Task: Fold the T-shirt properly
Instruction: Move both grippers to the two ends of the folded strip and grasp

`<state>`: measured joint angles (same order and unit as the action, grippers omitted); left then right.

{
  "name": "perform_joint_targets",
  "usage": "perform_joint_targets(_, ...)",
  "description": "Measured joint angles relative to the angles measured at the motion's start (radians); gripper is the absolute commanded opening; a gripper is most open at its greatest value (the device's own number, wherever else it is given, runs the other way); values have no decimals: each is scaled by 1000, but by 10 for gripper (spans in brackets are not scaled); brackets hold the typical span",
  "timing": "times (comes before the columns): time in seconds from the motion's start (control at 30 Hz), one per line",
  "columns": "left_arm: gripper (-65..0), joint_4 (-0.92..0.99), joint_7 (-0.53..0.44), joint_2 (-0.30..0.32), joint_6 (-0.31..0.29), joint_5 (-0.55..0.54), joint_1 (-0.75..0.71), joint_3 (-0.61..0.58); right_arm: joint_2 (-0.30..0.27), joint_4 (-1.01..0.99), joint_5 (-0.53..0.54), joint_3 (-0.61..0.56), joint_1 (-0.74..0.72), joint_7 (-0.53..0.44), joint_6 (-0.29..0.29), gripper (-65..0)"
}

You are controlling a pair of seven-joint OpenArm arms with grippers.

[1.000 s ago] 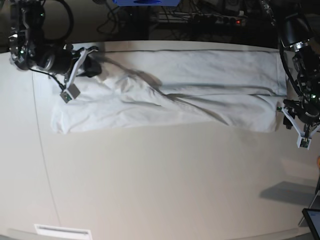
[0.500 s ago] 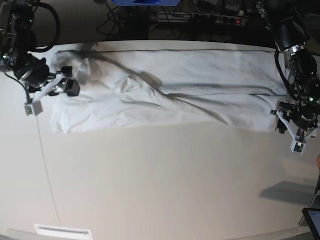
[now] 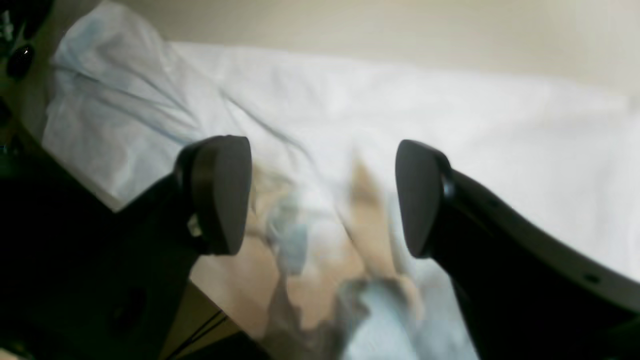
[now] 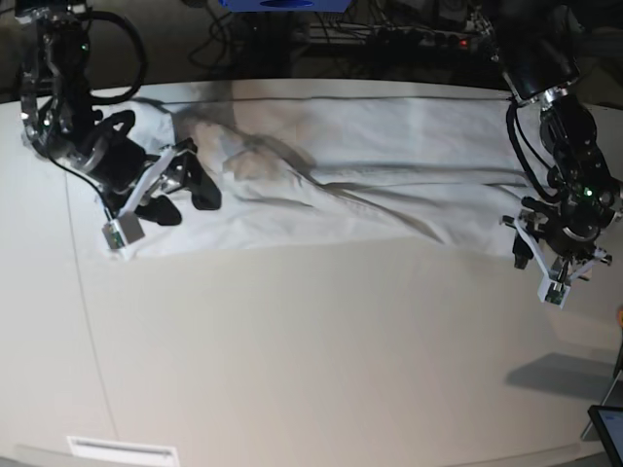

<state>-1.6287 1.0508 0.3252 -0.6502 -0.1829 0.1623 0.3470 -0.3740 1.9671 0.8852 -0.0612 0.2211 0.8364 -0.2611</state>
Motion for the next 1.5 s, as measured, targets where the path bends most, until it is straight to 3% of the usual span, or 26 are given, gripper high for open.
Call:
perform_joint_targets(0.27,-292,181,4,17,10,0,48,8,9,0,2,-86,-20,2,105,-222)
perform_joint_targets(0.37,-292,240,-5,8,5,-7,65,71,7,0,-2,-85,-19,-1,106,-222)
perform_joint_targets(0.57,-291,404,104,22,14,6,175,203,8,0,2,-85,-16,-1,106,-222)
perform_joint_targets(0.7,-291,419,101,35,-40,-4,201,207,8,0,-1,-85,-13,-1,106,-222)
perform_joint_targets(1.27,-291,431,108,-9,-43,2,216,207,6,0,-1,-130,1,0,105,-222)
perform_joint_targets(1.5,-291,617,44,-7,-43,4,266,207,7,0,0,-161,-2,-1,106,-222)
